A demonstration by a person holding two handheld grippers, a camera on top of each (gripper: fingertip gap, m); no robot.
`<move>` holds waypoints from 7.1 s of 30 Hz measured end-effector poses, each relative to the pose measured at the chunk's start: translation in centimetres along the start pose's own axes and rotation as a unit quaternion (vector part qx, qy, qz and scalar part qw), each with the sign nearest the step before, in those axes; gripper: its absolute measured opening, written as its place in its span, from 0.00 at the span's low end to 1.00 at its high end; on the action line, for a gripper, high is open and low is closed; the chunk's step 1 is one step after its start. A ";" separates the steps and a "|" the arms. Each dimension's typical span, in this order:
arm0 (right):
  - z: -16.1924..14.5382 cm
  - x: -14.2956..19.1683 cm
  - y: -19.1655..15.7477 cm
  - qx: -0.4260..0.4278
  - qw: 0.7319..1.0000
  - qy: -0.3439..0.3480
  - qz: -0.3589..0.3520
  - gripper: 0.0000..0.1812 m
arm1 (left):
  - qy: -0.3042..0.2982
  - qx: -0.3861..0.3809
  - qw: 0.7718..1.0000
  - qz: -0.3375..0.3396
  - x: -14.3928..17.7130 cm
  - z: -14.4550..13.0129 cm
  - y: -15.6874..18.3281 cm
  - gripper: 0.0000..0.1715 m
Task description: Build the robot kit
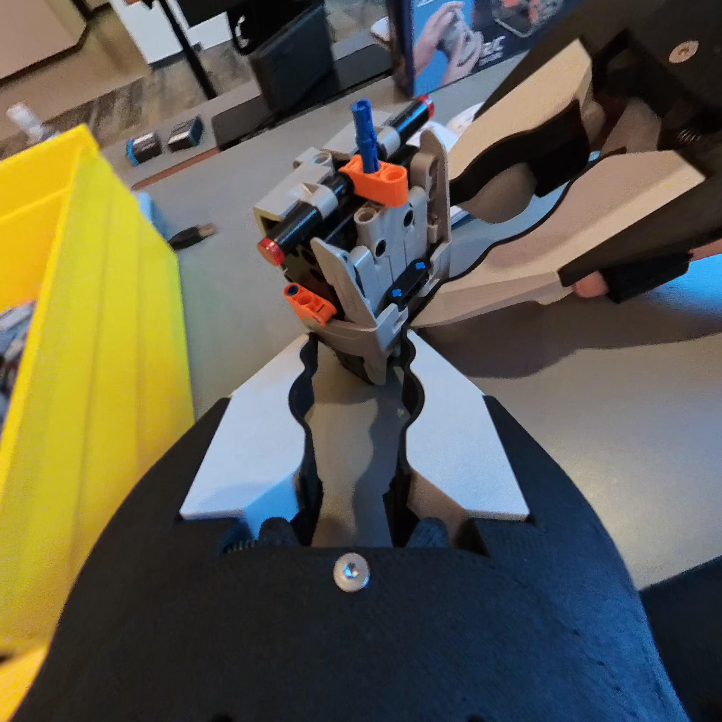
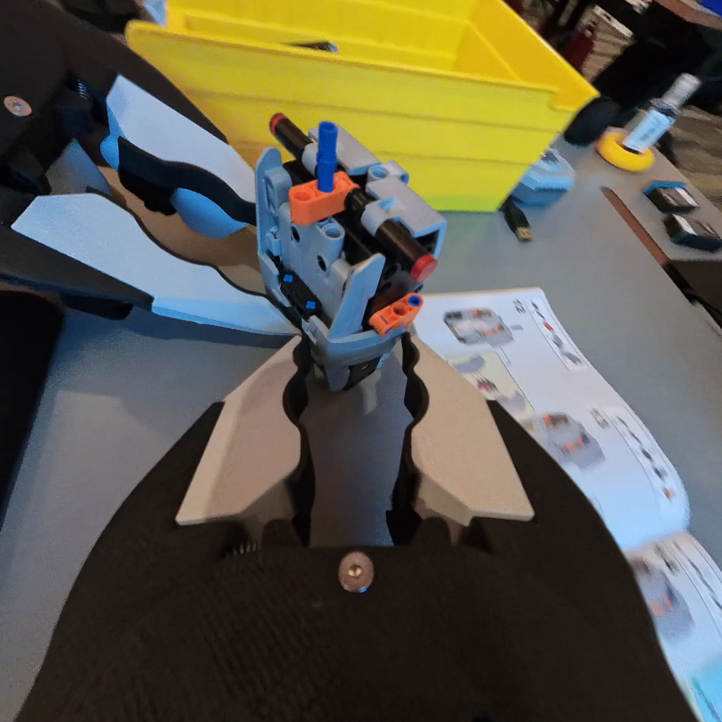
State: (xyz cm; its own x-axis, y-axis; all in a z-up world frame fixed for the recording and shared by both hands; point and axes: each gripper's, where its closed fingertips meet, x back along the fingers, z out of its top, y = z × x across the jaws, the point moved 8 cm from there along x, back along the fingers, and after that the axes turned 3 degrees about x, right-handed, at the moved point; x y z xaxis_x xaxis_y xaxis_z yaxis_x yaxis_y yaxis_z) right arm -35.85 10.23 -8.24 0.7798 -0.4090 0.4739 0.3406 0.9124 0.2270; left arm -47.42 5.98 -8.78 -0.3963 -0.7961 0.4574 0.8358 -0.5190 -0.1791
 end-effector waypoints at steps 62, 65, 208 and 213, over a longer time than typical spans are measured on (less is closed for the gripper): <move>2.9 -2.9 3.9 -0.081 0.979 0.083 0.167 0.32 | 0.093 0.058 0.994 -0.007 6.5 -1.0 -1.8 0.25; 3.7 -2.5 5.5 -0.088 0.981 0.076 0.157 0.32 | 0.105 0.044 0.994 -0.003 7.1 -1.2 -1.3 0.25; 2.1 3.2 -3.0 -0.106 0.968 0.218 0.060 0.14 | -0.391 -0.194 0.883 -0.171 -4.1 2.6 -23.1 0.15; 2.1 3.2 -3.2 -0.108 0.968 0.217 0.064 0.14 | -0.367 -0.263 0.845 -0.286 -2.4 2.3 -19.5 0.13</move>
State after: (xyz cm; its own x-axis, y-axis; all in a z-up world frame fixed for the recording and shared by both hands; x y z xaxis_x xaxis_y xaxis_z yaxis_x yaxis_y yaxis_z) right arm -35.55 6.00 -5.63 0.9541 -0.2903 0.0738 0.2921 0.9563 -0.0145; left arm -61.92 18.71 -4.33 -0.1741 -0.0606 0.9829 0.2266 -0.9738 -0.0199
